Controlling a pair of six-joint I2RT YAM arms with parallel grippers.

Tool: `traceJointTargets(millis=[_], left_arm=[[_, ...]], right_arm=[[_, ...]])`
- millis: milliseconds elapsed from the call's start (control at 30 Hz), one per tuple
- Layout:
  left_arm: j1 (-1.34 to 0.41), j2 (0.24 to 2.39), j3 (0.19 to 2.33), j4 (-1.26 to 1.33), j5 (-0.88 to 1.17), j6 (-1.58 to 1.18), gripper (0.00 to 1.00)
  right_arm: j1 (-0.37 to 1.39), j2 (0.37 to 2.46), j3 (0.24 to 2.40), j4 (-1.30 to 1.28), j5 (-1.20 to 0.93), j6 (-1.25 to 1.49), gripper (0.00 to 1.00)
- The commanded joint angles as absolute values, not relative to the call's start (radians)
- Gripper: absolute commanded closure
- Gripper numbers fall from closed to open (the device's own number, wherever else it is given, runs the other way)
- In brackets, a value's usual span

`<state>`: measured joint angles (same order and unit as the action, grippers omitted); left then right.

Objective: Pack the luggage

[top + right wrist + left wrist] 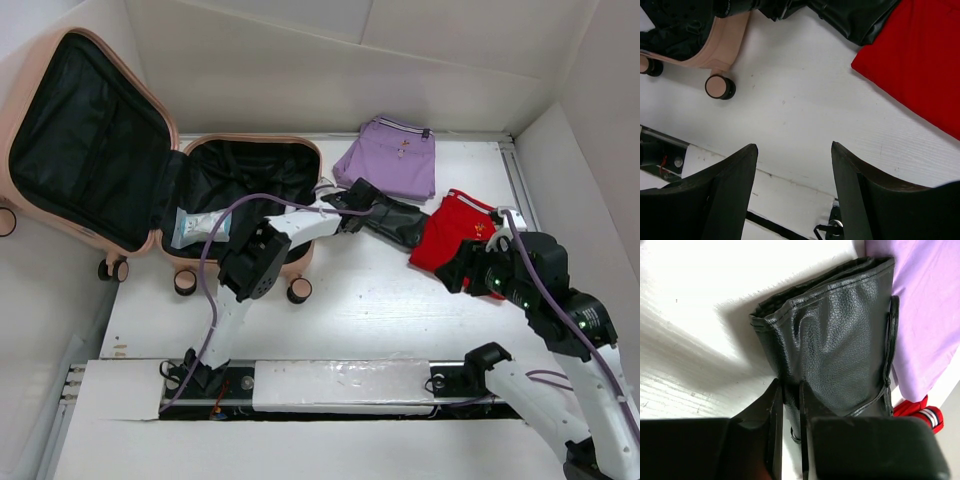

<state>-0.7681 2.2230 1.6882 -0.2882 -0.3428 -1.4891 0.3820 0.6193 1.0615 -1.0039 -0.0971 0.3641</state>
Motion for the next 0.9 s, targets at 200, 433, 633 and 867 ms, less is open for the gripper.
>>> traceJointTargets(millis=[200, 433, 633, 867], left_arm=[[-0.796, 2.01, 1.675, -0.308, -0.472, -1.252, 1.0], [-0.73, 1.744, 1.703, -0.202, -0.439, -1.01, 1.0], [-0.475, 1.524, 1.579, -0.12, -0.338, -0.893, 1.0], [-0.086, 1.421, 1.194, -0.063, -0.04, -0.93, 0.82]], right_arm=[[0.393, 0.611, 1.147, -0.996, -0.097, 0.348, 0.33], [0.393, 0.629, 1.147, -0.948, -0.097, 0.348, 0.33], [0.393, 0.638, 1.147, -0.917, -0.115, 0.367, 0.33], [0.393, 0.658, 1.138, -0.888, -0.135, 0.377, 0.33]])
